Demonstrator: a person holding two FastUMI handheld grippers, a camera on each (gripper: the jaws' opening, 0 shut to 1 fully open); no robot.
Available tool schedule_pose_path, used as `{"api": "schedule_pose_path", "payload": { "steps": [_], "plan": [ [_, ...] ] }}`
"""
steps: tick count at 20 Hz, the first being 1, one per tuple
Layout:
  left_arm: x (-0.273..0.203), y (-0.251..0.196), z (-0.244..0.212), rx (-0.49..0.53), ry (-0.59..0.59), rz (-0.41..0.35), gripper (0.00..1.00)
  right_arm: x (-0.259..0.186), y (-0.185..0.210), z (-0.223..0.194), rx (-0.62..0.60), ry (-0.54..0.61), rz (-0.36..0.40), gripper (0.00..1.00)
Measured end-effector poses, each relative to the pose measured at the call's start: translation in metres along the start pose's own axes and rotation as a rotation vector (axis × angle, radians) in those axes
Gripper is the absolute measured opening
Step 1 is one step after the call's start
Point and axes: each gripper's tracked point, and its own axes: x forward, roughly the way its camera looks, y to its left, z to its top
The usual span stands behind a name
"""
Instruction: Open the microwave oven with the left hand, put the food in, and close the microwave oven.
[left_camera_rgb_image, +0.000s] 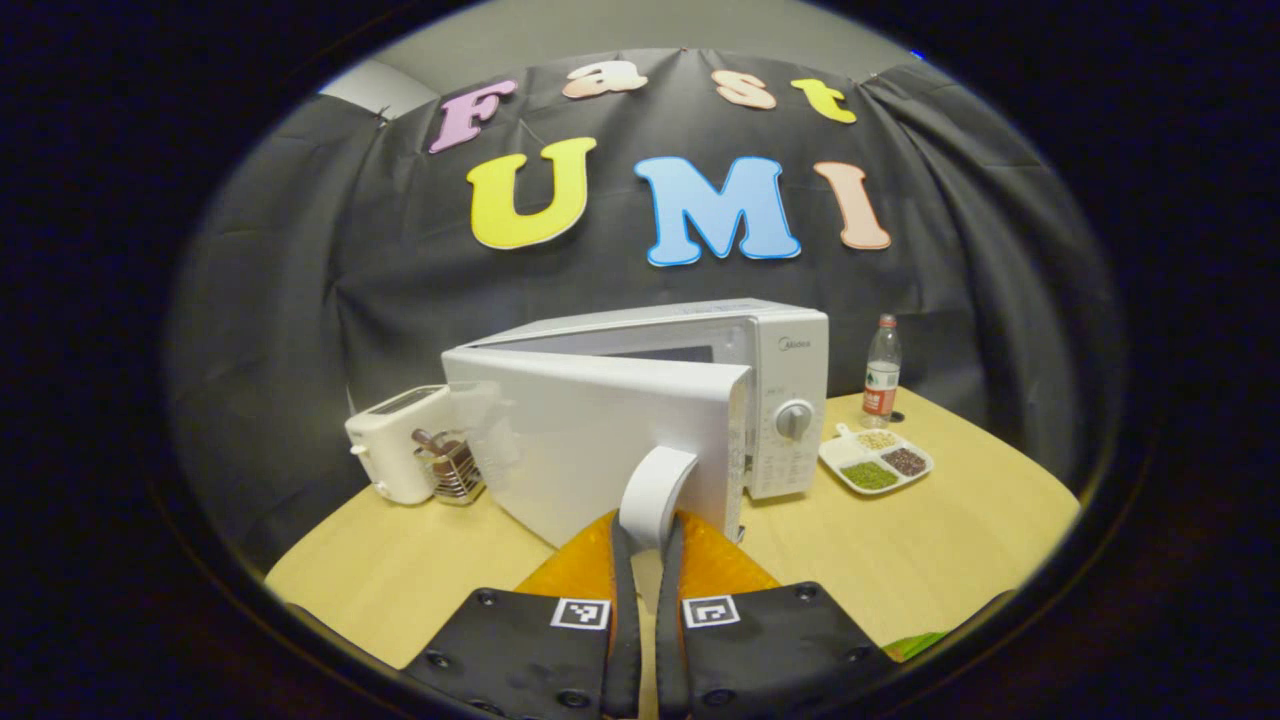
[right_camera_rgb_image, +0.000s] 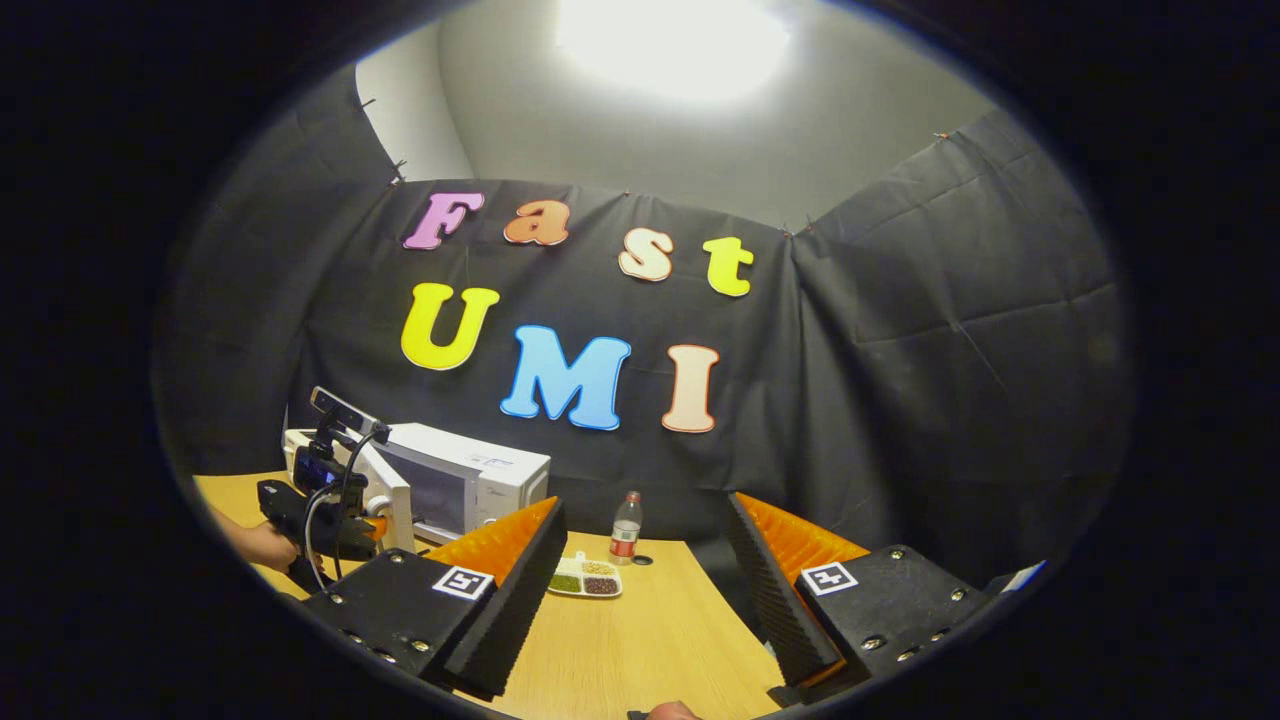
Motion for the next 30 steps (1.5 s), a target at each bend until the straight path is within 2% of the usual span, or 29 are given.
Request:
{"api": "schedule_pose_path", "payload": {
  "steps": [1,2,5,9,18,25,30],
  "plan": [
    [-0.007,0.01,-0.003,-0.005,0.005,0.013,0.17,-0.001,0.004,-0.001,-0.001,0.002,0.018,0.96],
    [-0.013,0.018,-0.006,-0.006,0.009,0.023,0.12,-0.003,0.008,0.0,0.004,-0.001,0.033,0.96],
    [-0.028,0.042,-0.014,-0.015,0.014,0.044,0.12,-0.004,0.026,0.006,0.025,-0.014,0.069,0.96],
    [-0.043,0.072,-0.023,-0.043,0.015,0.053,0.12,0.002,0.05,0.014,0.028,-0.017,0.071,0.96],
    [-0.059,0.119,-0.038,-0.031,0.024,-0.052,0.12,0.006,0.123,0.021,0.078,0.017,0.037,0.96],
    [-0.066,0.174,-0.049,-0.033,0.034,-0.105,0.12,0.013,0.172,0.033,0.085,0.004,-0.01,0.96],
    [-0.066,0.216,-0.056,-0.039,0.022,-0.111,0.12,0.017,0.202,0.033,0.095,0.02,-0.041,0.96]
  ]
}}
